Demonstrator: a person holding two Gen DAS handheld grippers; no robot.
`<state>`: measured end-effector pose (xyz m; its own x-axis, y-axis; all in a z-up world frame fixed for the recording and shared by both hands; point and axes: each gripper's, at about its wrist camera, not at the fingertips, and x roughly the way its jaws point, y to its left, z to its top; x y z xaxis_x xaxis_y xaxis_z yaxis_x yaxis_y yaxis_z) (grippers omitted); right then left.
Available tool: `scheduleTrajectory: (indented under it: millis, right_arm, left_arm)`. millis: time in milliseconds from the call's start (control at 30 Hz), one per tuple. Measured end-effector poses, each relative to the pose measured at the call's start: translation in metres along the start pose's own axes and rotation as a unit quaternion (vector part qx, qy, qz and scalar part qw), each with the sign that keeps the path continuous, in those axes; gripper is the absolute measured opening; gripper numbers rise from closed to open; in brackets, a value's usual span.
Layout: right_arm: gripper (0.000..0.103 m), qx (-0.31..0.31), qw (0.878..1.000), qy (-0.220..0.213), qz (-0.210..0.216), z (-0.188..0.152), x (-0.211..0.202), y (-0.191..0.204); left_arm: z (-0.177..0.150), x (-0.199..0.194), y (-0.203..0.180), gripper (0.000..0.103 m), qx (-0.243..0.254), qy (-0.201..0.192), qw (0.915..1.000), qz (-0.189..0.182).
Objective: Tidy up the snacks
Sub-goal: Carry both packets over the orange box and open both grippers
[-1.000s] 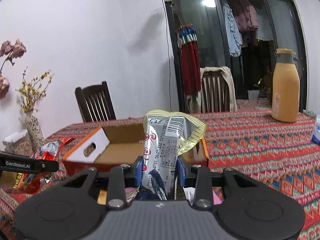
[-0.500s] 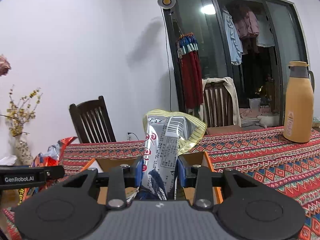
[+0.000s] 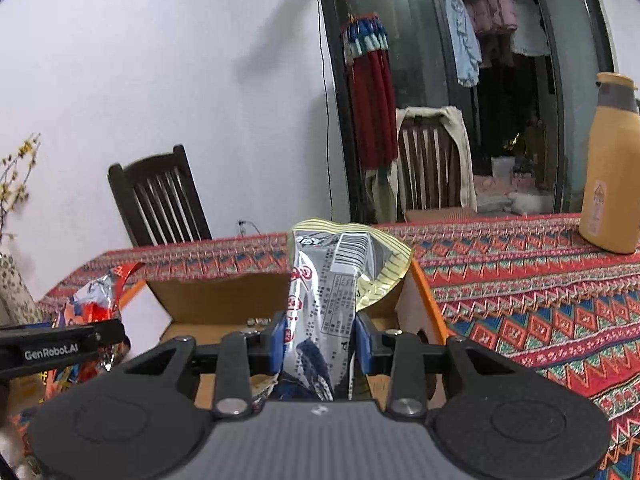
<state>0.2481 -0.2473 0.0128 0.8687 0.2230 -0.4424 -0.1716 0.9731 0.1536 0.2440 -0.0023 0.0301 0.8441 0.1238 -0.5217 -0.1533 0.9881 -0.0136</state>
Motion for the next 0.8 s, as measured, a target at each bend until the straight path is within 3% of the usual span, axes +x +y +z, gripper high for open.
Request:
scheduleTrajectory:
  millis: [133,233,300,333,400,800]
  right_arm:
    - [0.036,-0.004,1.0,0.008,-0.005,-0.006,0.003,0.002]
    - [0.049,-0.007,1.0,0.009,-0.004,-0.007,0.002,0.002]
    - [0.067,-0.011,1.0,0.002,-0.006,-0.009,-0.002,0.004]
    - [0.073,-0.012,1.0,-0.003,-0.005,-0.008,-0.005,0.005]
    - [0.103,-0.009,1.0,-0.014,-0.005,-0.008,-0.013,0.004]
    - [0.103,0.016,0.999,-0.041,0.002,-0.007,-0.032,-0.005]
  left_arm:
    - [-0.006,-0.002,-0.002,0.069,0.004,-0.001,1.0,0.002]
    - [-0.007,-0.003,-0.001,0.073,-0.004,-0.001,1.0,0.005]
    - [-0.006,-0.008,0.0,0.087,-0.012,-0.008,0.9999,0.002]
    - [-0.006,-0.012,0.001,0.1,-0.015,-0.015,0.9998,0.003]
    - [-0.005,-0.019,0.003,0.103,-0.023,-0.033,0.9991,0.009]
    - [0.001,-0.039,0.011,0.103,-0.049,-0.058,0.9971,0.003]
